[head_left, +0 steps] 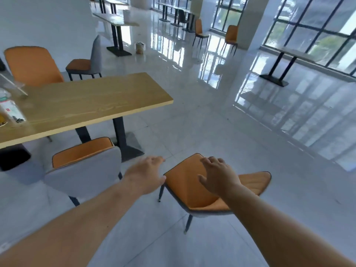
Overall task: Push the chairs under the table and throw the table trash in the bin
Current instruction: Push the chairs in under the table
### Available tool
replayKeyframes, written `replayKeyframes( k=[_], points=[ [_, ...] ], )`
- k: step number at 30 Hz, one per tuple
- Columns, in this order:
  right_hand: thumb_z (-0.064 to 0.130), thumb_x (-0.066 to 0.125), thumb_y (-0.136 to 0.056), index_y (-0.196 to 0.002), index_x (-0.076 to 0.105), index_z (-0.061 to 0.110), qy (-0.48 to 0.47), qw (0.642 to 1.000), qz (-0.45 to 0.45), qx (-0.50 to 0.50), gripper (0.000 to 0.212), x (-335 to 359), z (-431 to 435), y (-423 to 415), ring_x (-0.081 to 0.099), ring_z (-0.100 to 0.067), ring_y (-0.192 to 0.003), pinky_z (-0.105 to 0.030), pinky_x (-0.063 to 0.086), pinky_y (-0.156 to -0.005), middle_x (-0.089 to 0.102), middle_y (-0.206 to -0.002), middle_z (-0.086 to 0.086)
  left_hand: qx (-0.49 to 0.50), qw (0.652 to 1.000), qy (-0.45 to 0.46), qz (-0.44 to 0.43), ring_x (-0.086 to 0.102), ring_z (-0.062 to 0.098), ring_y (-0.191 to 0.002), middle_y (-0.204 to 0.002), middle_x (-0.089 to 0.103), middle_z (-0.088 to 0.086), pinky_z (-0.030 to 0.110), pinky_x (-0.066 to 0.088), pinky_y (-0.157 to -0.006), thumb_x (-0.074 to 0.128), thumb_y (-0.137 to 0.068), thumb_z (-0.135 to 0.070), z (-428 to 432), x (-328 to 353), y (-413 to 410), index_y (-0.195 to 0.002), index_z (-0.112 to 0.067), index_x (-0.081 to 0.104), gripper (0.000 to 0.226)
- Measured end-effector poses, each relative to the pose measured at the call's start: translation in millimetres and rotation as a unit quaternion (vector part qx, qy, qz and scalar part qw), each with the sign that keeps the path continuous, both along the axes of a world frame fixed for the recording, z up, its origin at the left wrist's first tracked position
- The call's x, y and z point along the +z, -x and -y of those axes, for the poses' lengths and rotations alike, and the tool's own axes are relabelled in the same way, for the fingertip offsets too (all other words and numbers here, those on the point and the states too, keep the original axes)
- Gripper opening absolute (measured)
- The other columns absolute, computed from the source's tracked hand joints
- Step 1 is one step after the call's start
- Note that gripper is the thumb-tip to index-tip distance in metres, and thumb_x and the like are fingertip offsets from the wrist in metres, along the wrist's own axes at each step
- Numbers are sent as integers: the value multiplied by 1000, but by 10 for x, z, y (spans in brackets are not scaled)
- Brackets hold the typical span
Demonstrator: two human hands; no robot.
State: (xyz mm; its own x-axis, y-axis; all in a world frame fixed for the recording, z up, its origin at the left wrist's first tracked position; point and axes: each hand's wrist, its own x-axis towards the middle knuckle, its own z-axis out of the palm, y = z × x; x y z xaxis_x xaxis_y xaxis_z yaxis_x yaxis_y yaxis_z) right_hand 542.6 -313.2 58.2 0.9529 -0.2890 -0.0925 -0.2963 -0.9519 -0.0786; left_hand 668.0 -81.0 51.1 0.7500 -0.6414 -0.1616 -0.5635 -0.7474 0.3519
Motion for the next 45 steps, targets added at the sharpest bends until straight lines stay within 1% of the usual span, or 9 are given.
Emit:
replayKeyframes(
  k=[4, 7, 15, 18, 21, 25, 34, 38, 45],
  points=[
    [50, 58, -98, -147, 44, 23, 8, 999, 5, -53, 58, 46, 654, 777, 50, -29, -129, -45, 47, -98, 55, -142, -4, -53, 999, -1, 11, 49, 23, -132, -152, 46, -4, 44, 46, -103, 59, -91, -55, 810, 36, 652, -152, -37, 36, 68],
    [48, 60, -96, -147, 45, 23, -2, 997, 9, -72, 59, 2, 1172, 1289, 48, -31, -130, -46, 45, -104, 55, -143, -6, -84, 996, -12, 13, 47, 22, -135, -154, 44, -4, 44, 46, -104, 59, -91, -54, 1433, 5, 1101, -153, -37, 35, 69],
    [48, 59, -97, -152, 39, 22, -12, 998, -21, -56, 63, -226, 2636, 2543, 45, -32, -135, -45, 45, -106, 49, -149, -7, -113, 992, -57, 2, 47, 22, -132, -154, 42, -8, 42, 44, -102, 55, -89, -57, 3007, -233, 2242, -150, -38, 37, 65],
    [49, 58, -98, -152, 39, 21, -6, 999, -33, -39, 64, -296, 3089, 2716, 46, -31, -134, -43, 45, -105, 50, -148, -7, -96, 993, -59, -19, 50, 21, -123, -147, 46, -8, 41, 47, -98, 52, -89, -54, 3387, -400, 2487, -149, -38, 37, 63],
    [48, 59, -98, -155, 37, 21, -10, 999, -48, -13, 67, -426, 3336, 2690, 45, -32, -135, -43, 45, -105, 49, -150, -7, -69, 995, -63, -40, 51, 22, -119, -145, 46, -5, 39, 48, -93, 53, -93, -52, 3571, -635, 2607, -150, -32, 36, 63],
    [47, 60, -97, -155, 36, 22, -26, 997, -56, 37, 67, -672, 3439, 2439, 43, -30, -136, -44, 44, -106, 49, -151, -6, -44, 996, -65, -48, 48, 23, -125, -150, 42, -5, 39, 47, -98, 56, -93, -53, 3665, -888, 2503, -154, -34, 31, 68],
    [45, 66, -95, -151, 42, 24, -24, 982, -106, 157, 65, -1191, 3752, 1320, 43, -32, -139, -46, 46, -108, 49, -152, -4, 43, 992, -76, -89, 58, 23, -122, -147, 49, -5, 38, 54, -91, 59, -92, -62, 3871, -1461, 1882, -149, -35, 37, 67],
    [42, 69, -92, -143, 50, 26, -39, 969, -161, 184, 56, -1345, 3941, 914, 48, -31, -136, -45, 52, -100, 56, -144, -1, 59, 979, -116, -156, 59, 17, -107, -132, 56, -12, 36, 53, -83, 54, -83, -74, 3834, -1616, 1751, -137, -41, 47, 64],
    [58, 70, -83, -143, 49, 43, -34, 926, -259, 274, 65, -1490, 4183, 481, 49, -23, -129, -37, 52, -89, 57, -137, 10, 48, 960, -171, -217, 58, 16, -102, -125, 62, -11, 33, 49, -76, 61, -74, -78, 3926, -1607, 1622, -141, -45, 46, 76]
  ],
)
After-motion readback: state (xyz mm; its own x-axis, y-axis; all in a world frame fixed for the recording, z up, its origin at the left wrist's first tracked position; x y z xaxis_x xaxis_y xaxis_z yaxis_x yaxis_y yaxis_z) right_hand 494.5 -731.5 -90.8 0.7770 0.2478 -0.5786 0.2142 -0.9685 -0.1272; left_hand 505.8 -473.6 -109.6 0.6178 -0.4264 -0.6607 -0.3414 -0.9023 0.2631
